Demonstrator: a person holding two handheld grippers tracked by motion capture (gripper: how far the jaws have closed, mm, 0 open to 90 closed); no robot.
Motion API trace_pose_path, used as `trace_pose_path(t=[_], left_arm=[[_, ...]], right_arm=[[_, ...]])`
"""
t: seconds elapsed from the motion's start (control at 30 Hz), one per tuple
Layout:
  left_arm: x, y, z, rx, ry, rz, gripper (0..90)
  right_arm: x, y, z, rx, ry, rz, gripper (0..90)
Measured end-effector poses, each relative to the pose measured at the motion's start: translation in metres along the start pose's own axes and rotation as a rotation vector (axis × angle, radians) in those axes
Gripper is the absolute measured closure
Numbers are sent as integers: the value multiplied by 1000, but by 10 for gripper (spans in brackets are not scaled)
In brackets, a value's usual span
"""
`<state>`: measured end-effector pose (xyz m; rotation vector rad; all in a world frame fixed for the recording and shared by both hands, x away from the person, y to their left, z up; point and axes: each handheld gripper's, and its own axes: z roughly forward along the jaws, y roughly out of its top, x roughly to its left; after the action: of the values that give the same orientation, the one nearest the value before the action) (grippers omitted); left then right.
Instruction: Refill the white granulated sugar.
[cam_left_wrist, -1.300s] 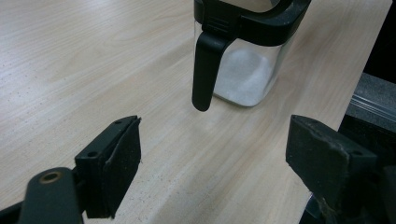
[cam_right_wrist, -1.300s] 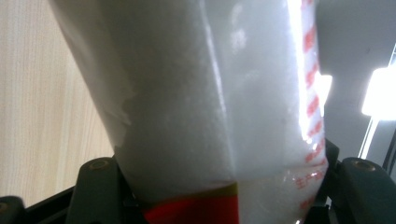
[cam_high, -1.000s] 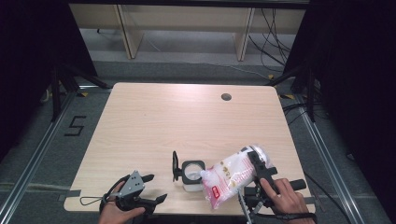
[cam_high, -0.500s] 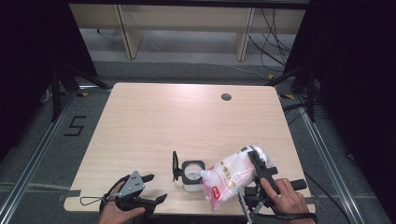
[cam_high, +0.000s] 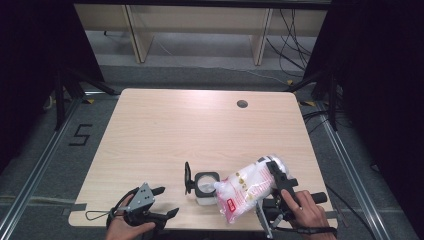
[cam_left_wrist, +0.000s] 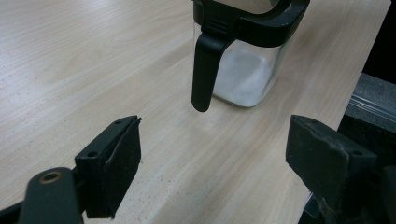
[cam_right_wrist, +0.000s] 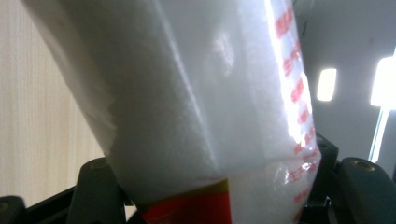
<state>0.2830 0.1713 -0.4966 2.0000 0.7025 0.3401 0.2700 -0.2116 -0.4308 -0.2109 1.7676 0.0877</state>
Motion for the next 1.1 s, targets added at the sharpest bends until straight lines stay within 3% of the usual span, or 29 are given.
trace_pose_path(t=[0.13, 0.17, 0.2, 0.23, 0.33, 0.37, 0.4, 0.53, 0.57, 0.8, 0.87, 0.97, 1.1], left_arm=[[-1, 0, 0, 1, 1, -1, 176], [0, 0, 0, 0, 3, 3, 176], [0, 0, 0, 1, 0, 2, 176], [0, 0, 0, 1, 0, 0, 176], [0, 0, 0, 0, 3, 3, 176], [0, 0, 0, -1, 3, 2, 176], [0, 0, 0, 2, 0, 1, 176], [0, 0, 0, 0, 0, -1, 176], [0, 0, 0, 2, 2, 3, 176], [0, 0, 0, 0, 3, 3, 176], [0, 0, 0, -1, 2, 0, 176], [0, 0, 0, 1, 0, 2, 176], [0, 0, 0, 3, 3, 4, 176]], right_arm=[[4, -5, 1, 6, 19, 66, 373], [2, -5, 3, -10, 16, 34, 373], [5, -5, 3, 3, 23, 61, 373], [5, -5, 3, 4, 24, 60, 373], [2, -3, 2, -3, 9, -10, 373], [5, -3, 2, 8, 25, 49, 374], [6, -3, 3, -2, 21, 52, 374], [3, -2, 2, -8, 17, 30, 374], [4, -2, 1, 2, 20, 47, 374], [5, -2, 2, -13, 9, 47, 374], [4, -1, 1, -2, 14, 40, 374], [0, 0, 0, -3, 7, -19, 374], [0, 0, 1, -8, 16, -8, 374]])
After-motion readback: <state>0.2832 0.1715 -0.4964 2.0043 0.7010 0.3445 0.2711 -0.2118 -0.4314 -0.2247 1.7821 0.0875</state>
